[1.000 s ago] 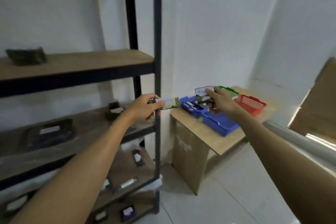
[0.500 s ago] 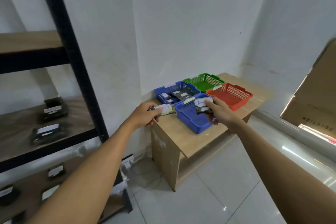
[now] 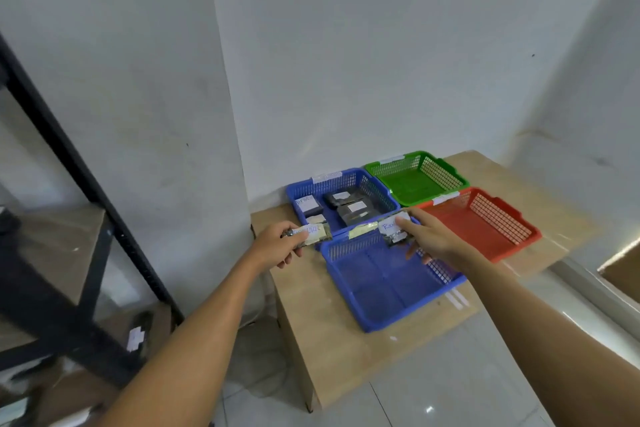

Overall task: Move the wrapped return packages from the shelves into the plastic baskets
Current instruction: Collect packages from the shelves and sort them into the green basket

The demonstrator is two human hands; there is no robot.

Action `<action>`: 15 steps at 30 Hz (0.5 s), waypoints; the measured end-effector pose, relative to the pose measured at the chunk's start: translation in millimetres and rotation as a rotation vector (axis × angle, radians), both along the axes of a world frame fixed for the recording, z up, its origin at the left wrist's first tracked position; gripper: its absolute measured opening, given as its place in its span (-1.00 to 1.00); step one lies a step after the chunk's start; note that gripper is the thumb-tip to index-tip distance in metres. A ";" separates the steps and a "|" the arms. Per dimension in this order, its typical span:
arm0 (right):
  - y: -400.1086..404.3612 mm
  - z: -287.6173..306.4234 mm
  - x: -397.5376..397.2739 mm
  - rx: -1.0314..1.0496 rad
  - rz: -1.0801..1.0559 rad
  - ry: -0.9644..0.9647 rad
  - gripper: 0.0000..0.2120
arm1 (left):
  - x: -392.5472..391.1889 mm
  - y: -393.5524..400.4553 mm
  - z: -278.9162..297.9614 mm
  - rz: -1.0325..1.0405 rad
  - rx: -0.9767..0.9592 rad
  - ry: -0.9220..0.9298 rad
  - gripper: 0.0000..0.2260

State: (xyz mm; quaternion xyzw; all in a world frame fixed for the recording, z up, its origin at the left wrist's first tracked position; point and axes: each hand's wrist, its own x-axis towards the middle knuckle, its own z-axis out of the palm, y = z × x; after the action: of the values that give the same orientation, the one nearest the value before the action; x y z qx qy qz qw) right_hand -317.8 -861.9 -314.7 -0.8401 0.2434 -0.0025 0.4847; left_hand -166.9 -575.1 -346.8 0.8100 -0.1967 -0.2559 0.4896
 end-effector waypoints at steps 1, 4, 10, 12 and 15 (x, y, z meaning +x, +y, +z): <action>-15.0 -8.2 14.3 0.015 0.002 0.013 -0.74 | 9.0 -10.1 -4.8 0.015 0.001 0.011 -0.84; -59.8 -34.0 67.1 0.078 0.019 0.038 -0.75 | 38.8 -41.5 -21.3 0.076 0.005 0.031 -0.84; -133.8 -91.0 180.1 0.127 0.176 0.153 -0.75 | 88.8 -94.5 -45.6 0.289 0.013 0.034 -0.91; -149.1 -103.9 213.7 0.138 0.263 0.220 -0.74 | 99.2 -107.9 -48.4 0.362 0.023 0.055 -0.92; -153.8 -127.0 257.6 0.165 0.368 0.304 -0.71 | 112.1 -123.0 -49.8 0.462 0.019 0.096 -0.91</action>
State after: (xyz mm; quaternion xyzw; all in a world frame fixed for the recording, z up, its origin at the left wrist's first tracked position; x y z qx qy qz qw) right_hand -60.2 -1015.6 -441.7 -0.8187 0.1559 0.2322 0.5015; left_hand -54.8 -698.1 -396.6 0.8249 0.0197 -0.1771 0.5364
